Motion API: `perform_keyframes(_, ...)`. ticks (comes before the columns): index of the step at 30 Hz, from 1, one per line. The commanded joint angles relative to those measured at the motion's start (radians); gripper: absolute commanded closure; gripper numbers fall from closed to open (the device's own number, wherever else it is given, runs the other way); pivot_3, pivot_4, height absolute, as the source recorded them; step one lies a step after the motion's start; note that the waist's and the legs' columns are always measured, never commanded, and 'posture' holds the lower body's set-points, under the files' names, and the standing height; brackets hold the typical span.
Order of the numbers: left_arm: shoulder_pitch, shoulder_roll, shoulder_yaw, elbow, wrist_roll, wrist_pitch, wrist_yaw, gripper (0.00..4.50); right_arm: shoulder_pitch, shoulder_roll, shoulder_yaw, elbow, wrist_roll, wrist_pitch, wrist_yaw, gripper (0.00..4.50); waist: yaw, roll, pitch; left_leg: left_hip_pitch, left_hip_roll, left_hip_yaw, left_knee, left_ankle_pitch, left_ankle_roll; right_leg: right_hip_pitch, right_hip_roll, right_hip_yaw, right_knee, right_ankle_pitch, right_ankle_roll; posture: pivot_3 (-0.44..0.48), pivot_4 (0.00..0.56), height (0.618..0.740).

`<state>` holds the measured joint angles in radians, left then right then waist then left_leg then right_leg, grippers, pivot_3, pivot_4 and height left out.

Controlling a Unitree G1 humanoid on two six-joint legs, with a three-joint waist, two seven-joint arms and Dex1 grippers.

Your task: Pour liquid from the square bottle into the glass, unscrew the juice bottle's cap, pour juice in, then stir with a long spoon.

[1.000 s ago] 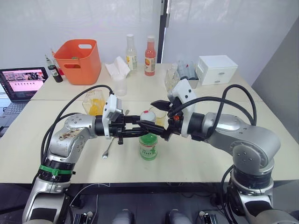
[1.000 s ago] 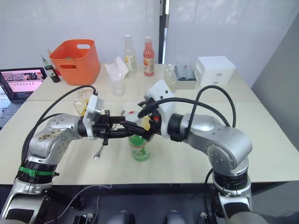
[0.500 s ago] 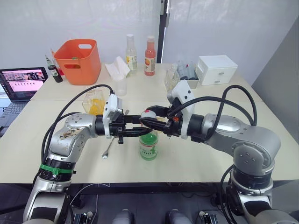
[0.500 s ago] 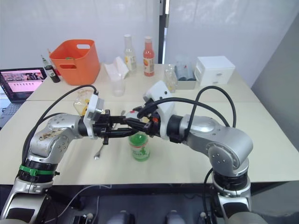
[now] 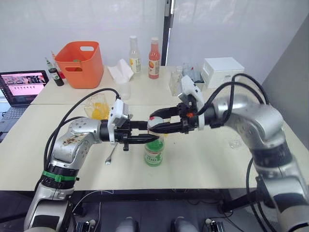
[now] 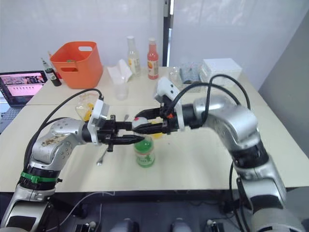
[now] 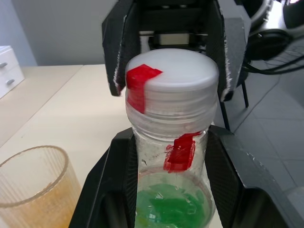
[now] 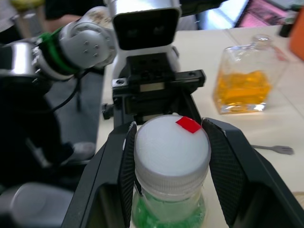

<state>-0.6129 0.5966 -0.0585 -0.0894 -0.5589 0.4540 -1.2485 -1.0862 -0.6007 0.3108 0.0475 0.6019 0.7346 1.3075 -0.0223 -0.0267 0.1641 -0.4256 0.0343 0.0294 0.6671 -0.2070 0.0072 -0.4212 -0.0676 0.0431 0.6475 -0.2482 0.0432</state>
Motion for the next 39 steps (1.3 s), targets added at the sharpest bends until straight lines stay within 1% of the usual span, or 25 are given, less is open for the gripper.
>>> perform_keyframes(1,0.025,0.008,-0.017,0.016,0.003,0.019,-0.014,2.9,-0.122,0.054,0.084,0.261,-0.042,-0.141,0.29,2.83,0.001,0.0,0.0,0.0,0.0,0.0,0.0,0.0,0.0,0.0,0.0,0.0,0.0,0.0,0.0,0.0,0.15,0.715)
perform_keyframes(3,0.025,0.007,-0.018,0.017,0.004,0.018,-0.015,2.9,-0.181,0.073,0.125,0.359,-0.04,-0.194,0.307,2.83,0.002,0.0,0.0,-0.001,0.0,0.0,-0.001,0.0,0.0,-0.001,0.0,0.0,0.0,0.0,0.0,0.0,0.15,0.715)
perform_keyframes(5,0.026,0.006,-0.017,0.016,0.005,0.017,-0.013,2.9,-0.22,0.083,0.144,0.419,-0.021,-0.22,0.307,2.83,0.006,0.0,0.0,-0.001,0.0,0.0,-0.002,0.0,0.0,-0.002,0.0,0.0,0.0,0.0,0.0,0.0,0.15,0.715)
perform_keyframes(9,0.026,0.003,-0.014,0.015,0.005,0.018,-0.01,2.9,-0.241,0.074,0.161,0.436,0.017,-0.241,0.307,2.83,0.009,0.0,0.0,-0.003,-0.001,-0.001,-0.002,0.0,0.0,-0.002,-0.002,-0.001,0.0,0.0,0.0,0.0,0.15,0.715)
perform_keyframes(11,0.025,0.003,-0.014,0.017,0.007,0.018,-0.009,2.9,-0.238,0.071,0.153,0.423,0.025,-0.232,0.307,1.79,0.009,0.0,0.0,-0.003,-0.001,0.0,-0.001,0.0,0.0,-0.002,-0.002,-0.001,0.0,0.0,0.0,0.0,0.15,0.715)
perform_keyframes(15,0.024,0.004,-0.014,0.018,0.009,0.016,-0.01,2.9,-0.228,0.075,0.106,0.406,0.02,-0.21,0.307,0.51,0.009,0.0,0.0,-0.002,-0.001,-0.001,-0.001,0.0,0.0,-0.002,-0.002,-0.001,0.001,0.0,0.0,0.0,0.15,0.715)
perform_keyframes(16,0.023,0.004,-0.015,0.019,0.01,0.015,-0.01,2.9,-0.22,0.071,0.072,0.378,0.028,-0.194,0.296,0.18,0.009,0.0,0.0,-0.002,-0.001,-0.001,-0.001,0.0,0.0,-0.002,-0.002,-0.001,0.001,0.0,0.0,0.0,0.15,0.715)
perform_keyframes(17,0.021,0.003,-0.015,0.021,0.011,0.015,-0.01,2.9,-0.206,0.063,0.036,0.338,0.037,-0.176,0.269,0.04,0.009,0.0,0.0,-0.002,-0.001,0.0,-0.001,0.0,0.0,-0.002,-0.002,-0.001,0.001,0.0,0.0,0.0,0.15,0.715)
perform_keyframes(20,0.017,0.001,-0.016,0.025,0.012,0.014,-0.009,2.9,-0.139,0.035,-0.062,0.165,0.062,-0.111,0.167,0.04,0.011,0.0,0.0,-0.002,-0.001,-0.001,-0.001,0.0,0.0,-0.003,-0.002,-0.001,0.001,0.0,0.0,0.0,0.15,0.715)
perform_keyframes(21,0.015,-0.001,-0.016,0.026,0.012,0.014,-0.008,2.9,-0.107,0.026,-0.094,0.09,0.066,-0.076,0.106,0.04,0.012,0.0,0.0,-0.003,-0.001,-0.001,-0.001,0.0,0.0,-0.002,-0.002,-0.002,0.001,0.0,0.0,0.0,0.15,0.715)
perform_keyframes(24,0.012,-0.004,-0.016,0.027,0.013,0.012,-0.005,2.9,-0.008,0.016,-0.152,-0.122,0.035,0.025,-0.121,0.04,0.011,0.0,0.0,-0.003,-0.001,-0.002,-0.001,0.0,0.0,-0.002,-0.002,-0.002,0.001,0.0,0.0,0.0,0.15,0.715)
perform_keyframes(27,0.011,-0.006,-0.013,0.026,0.013,0.014,-0.003,2.9,0.09,0.038,-0.219,-0.312,0.045,0.179,-0.365,0.04,0.01,0.0,0.0,-0.002,-0.001,-0.001,-0.001,0.0,0.0,-0.003,-0.003,-0.001,0.002,0.0,0.0,0.0,0.15,0.715)
perform_keyframes(30,0.011,-0.006,-0.011,0.027,0.013,0.015,-0.003,2.9,0.172,0.077,-0.292,-0.464,0.081,0.335,-0.57,0.04,0.01,0.0,0.0,-0.003,-0.001,-0.001,-0.001,0.0,0.0,-0.003,-0.003,-0.001,0.002,0.0,0.0,0.0,0.15,0.715)
perform_keyframes(32,0.012,-0.005,-0.011,0.027,0.013,0.015,-0.004,2.9,0.204,0.104,-0.323,-0.546,0.103,0.409,-0.66,0.04,0.01,0.0,0.0,-0.003,-0.001,-0.001,-0.001,0.0,0.0,-0.003,-0.003,-0.001,0.002,0.0,0.0,0.0,0.15,0.715)
perform_keyframes(34,0.011,-0.006,-0.013,0.029,0.014,0.016,-0.005,2.9,0.217,0.128,-0.35,-0.588,0.118,0.471,-0.735,0.04,0.009,0.0,0.0,-0.003,-0.001,-0.001,-0.001,0.0,0.0,-0.003,-0.003,-0.001,0.002,0.0,0.0,0.0,0.15,0.715)
perform_keyframes(39,0.003,-0.007,-0.016,0.039,0.015,0.015,-0.012,2.9,0.24,0.186,-0.376,-0.669,0.182,0.573,-0.837,0.04,0.009,0.0,0.0,-0.003,-0.001,-0.001,-0.001,0.0,0.0,-0.002,-0.003,-0.001,0.001,0.0,0.0,0.0,0.15,0.715)
